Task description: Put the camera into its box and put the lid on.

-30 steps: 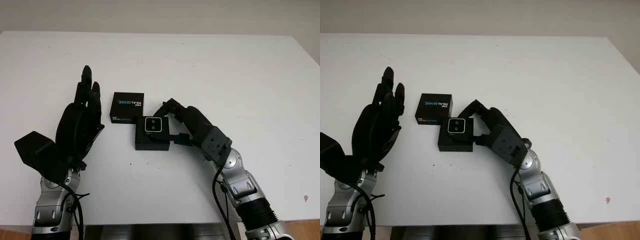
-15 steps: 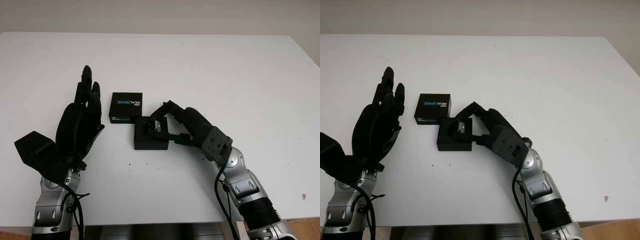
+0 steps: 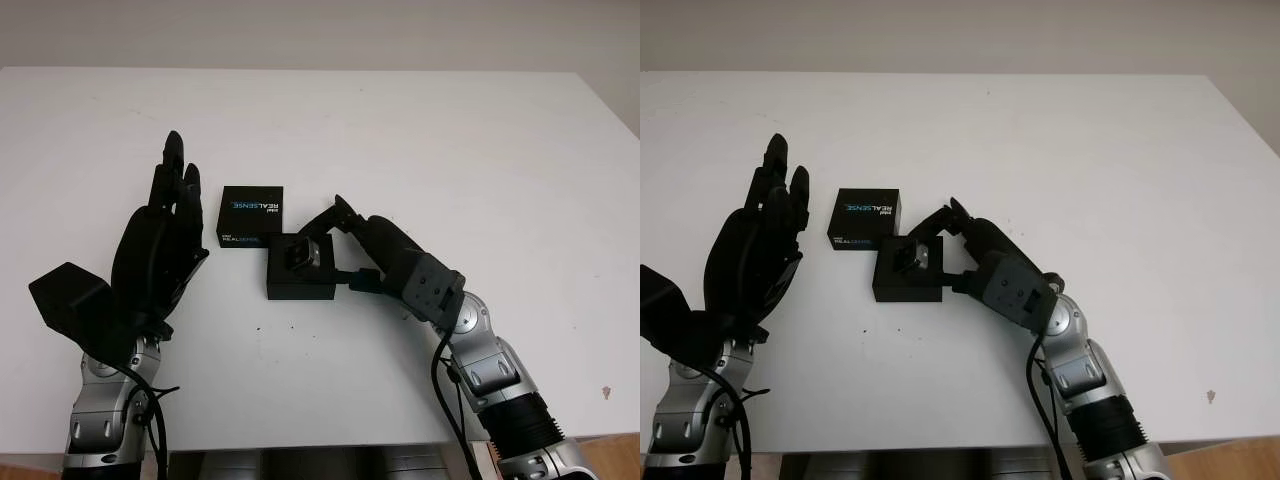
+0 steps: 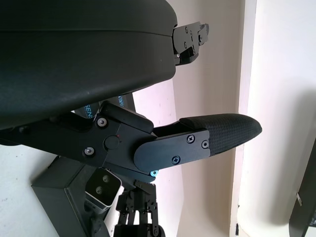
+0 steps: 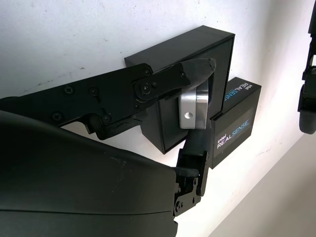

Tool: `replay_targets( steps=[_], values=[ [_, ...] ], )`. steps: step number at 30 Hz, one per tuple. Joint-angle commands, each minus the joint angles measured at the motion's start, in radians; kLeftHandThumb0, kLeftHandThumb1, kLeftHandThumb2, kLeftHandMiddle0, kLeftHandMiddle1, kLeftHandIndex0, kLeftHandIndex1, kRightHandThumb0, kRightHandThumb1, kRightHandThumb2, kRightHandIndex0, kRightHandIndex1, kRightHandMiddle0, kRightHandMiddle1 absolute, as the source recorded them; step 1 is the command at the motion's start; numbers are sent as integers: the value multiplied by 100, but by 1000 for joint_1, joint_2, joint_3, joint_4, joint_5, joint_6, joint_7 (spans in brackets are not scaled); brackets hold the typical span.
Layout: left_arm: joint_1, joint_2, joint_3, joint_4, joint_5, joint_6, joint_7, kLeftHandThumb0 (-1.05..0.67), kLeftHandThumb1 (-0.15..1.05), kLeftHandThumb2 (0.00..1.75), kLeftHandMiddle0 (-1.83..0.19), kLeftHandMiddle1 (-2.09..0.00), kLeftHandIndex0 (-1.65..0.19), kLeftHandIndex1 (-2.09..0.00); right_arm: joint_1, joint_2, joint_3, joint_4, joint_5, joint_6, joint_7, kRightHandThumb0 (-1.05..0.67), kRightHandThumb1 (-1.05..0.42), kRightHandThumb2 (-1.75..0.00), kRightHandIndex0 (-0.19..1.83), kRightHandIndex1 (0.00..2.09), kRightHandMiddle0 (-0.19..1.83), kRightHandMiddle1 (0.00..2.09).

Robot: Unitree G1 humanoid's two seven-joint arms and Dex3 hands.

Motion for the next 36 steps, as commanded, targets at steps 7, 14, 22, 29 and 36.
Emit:
replay_targets(
  steps=[7,14,22,29,36],
  values=[
    [18,2,1,-24,4,0,3,-82,105,64,19,0,19,0,11,20,-37,-85,-57,-49,-180,-60,-92,-4,5,14,11,42],
    [18,5,4,-25,-1,4,-1,-83,105,64,19,0,19,0,27,-14,-24,-144,-176,-205,-298,-59,-90,-6,30,23,5,86],
    [20,8,5,-32,-2,11,-2,-83,105,64,19,0,19,0,64,-47,-14,-202,-235,-241,-284,-60,-93,-6,30,24,7,90],
    [15,10,6,-32,-3,17,-4,-83,105,63,19,0,19,0,72,-68,5,-192,-274,-246,-263,-60,-96,-6,40,32,16,101],
    [15,10,6,-33,-1,20,-2,-83,105,63,19,0,19,0,64,-92,50,-189,-399,-191,-239,-62,-93,-5,36,31,21,98]
  ],
)
